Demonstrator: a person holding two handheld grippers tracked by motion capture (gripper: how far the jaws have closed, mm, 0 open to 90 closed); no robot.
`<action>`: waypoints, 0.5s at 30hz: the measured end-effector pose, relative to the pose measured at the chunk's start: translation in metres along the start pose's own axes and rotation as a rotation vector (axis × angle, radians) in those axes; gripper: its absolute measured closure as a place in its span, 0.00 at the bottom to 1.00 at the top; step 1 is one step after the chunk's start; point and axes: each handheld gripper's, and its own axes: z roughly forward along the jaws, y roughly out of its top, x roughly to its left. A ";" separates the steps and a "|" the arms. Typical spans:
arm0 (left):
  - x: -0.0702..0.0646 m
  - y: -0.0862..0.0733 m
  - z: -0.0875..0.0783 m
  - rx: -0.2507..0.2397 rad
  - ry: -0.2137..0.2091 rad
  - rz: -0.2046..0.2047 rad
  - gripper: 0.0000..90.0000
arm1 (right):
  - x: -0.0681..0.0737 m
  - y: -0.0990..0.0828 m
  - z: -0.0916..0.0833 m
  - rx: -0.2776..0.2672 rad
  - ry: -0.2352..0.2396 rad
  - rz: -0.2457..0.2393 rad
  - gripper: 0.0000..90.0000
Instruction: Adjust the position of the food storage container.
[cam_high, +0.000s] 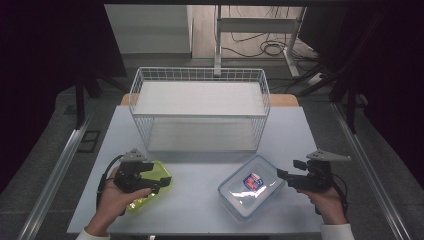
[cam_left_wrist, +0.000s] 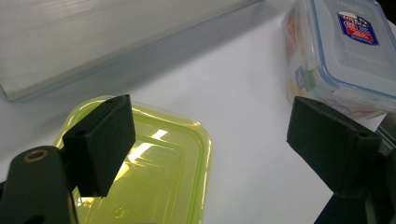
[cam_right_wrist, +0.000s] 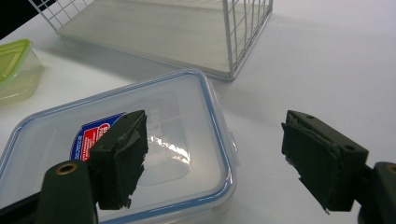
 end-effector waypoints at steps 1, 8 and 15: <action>0.001 0.000 0.000 0.001 -0.005 0.001 0.16 | -0.001 0.000 -0.001 -0.003 -0.003 0.003 0.26; 0.002 0.000 -0.001 0.002 -0.006 0.002 0.16 | -0.002 -0.003 -0.002 0.010 -0.009 0.004 0.34; -0.001 -0.004 -0.004 0.001 -0.007 0.004 0.16 | -0.001 -0.002 -0.008 0.035 -0.038 -0.007 0.45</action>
